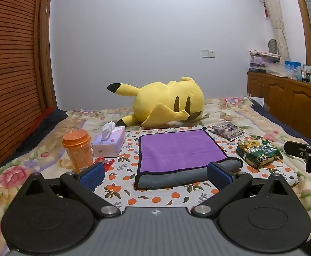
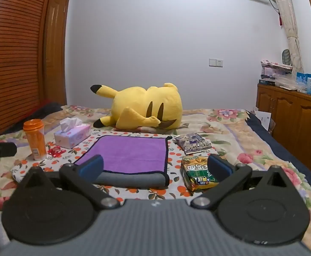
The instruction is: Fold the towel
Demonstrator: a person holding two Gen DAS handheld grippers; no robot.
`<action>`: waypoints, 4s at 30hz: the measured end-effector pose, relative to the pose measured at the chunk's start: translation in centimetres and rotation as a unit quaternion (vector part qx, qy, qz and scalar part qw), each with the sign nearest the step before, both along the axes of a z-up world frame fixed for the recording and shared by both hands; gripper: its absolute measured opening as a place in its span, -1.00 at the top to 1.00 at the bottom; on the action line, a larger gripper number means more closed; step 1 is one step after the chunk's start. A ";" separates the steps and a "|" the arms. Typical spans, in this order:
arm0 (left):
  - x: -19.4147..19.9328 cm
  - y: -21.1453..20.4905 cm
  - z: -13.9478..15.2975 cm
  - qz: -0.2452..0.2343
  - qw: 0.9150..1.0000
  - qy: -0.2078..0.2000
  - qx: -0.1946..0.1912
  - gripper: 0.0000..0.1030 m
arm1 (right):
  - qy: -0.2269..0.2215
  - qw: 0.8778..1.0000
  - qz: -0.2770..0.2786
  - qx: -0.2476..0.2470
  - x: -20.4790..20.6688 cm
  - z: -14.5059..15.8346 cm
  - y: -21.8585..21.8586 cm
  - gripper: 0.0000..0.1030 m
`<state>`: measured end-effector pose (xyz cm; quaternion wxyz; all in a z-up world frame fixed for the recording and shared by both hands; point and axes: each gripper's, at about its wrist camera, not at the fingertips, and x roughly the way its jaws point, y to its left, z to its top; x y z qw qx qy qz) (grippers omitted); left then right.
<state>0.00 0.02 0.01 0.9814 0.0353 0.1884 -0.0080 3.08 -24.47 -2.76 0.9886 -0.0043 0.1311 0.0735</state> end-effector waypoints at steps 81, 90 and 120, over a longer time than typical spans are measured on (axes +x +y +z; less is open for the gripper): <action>0.3 0.6 0.4 0.001 1.000 0.000 0.009 -1.00 | -0.001 1.000 -0.002 0.004 0.0 -0.1 -0.3 -1.00; 1.4 0.2 -0.1 -0.004 1.000 0.023 0.008 -1.00 | 0.012 1.000 -0.002 0.004 0.6 -0.1 -0.7 -1.00; 7.1 0.1 -2.0 -0.016 0.997 0.073 0.025 -1.00 | 0.058 0.998 0.008 -0.008 5.2 -1.8 0.7 -1.00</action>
